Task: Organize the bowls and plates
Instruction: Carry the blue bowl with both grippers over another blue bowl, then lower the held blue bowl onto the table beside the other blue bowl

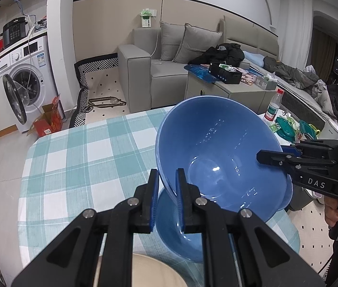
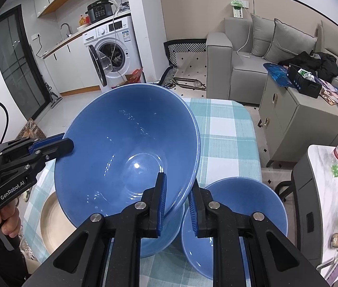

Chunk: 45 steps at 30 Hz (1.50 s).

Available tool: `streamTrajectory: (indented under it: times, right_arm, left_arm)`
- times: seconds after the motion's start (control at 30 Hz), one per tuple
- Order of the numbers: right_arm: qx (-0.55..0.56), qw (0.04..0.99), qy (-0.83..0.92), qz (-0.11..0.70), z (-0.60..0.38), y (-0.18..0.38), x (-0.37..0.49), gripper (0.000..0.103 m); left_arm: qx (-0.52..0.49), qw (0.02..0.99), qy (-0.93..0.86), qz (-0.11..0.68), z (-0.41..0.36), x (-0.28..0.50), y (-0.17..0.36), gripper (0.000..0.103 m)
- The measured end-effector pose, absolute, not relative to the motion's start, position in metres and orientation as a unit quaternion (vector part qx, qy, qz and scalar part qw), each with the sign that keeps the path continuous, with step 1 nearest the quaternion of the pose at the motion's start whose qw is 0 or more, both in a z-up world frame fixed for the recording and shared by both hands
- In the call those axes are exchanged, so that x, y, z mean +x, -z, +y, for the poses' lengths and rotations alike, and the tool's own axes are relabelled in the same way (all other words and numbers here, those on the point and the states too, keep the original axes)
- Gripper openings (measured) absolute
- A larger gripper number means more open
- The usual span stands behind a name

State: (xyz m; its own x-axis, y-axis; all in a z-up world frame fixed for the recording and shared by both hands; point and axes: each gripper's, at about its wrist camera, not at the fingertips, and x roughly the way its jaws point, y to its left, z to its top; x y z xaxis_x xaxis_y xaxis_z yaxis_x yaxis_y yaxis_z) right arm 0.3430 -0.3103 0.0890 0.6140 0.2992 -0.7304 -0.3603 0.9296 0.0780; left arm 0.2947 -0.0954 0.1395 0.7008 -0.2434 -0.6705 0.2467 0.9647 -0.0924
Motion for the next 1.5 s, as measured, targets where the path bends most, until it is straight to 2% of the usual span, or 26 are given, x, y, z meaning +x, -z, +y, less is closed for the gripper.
streamTrajectory:
  times: [1.5]
  right_arm:
    - [-0.054, 0.875, -0.184, 0.445, -0.297, -0.036, 0.346, 0.018]
  left_arm:
    - [-0.007, 0.903, 0.135, 0.408, -0.088, 0.286, -0.09, 0.012]
